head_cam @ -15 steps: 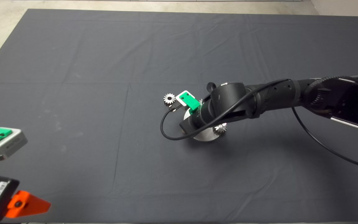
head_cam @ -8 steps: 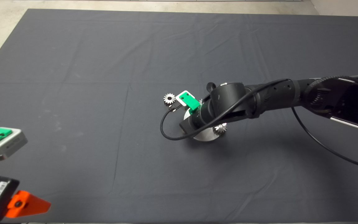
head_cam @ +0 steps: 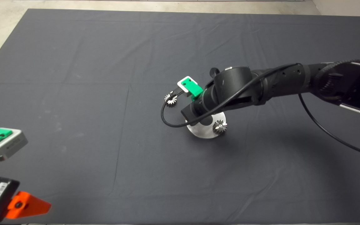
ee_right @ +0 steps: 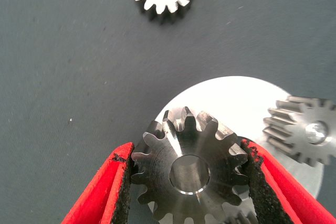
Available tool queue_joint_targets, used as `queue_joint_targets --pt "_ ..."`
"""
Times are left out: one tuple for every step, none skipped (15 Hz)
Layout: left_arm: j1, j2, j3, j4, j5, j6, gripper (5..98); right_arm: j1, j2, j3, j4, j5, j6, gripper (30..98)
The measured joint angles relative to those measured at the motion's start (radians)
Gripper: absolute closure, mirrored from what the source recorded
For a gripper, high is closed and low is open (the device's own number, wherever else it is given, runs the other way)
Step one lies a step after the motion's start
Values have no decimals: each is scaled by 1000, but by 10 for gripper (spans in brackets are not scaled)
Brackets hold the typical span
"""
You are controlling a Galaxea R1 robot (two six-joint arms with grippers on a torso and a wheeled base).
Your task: Remove an incorrectly installed larger gear and replace it with the correct smaller gear
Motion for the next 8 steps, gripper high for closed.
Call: queue_joint_targets --pt "0 0 0 0 0 0 53 19 0 0 21 1 17 791" --pt "0 0 0 0 0 0 53 37 0 0 35 0 22 791" --pt "0 0 0 0 0 0 53 52 -1 0 45 0 23 791" --pt "0 0 0 0 0 0 53 57 -9 0 53 2 24 791" --pt "0 -1 0 0 0 0 53 55 -21 2 63 -3 32 791" --pt "0 -1 0 0 0 0 53 50 -44 5 75 -15 46 791" --pt "0 -1 0 0 0 0 53 47 -76 13 78 -30 60 791" --pt "0 0 0 0 0 0 53 47 -113 26 78 -39 68 791"
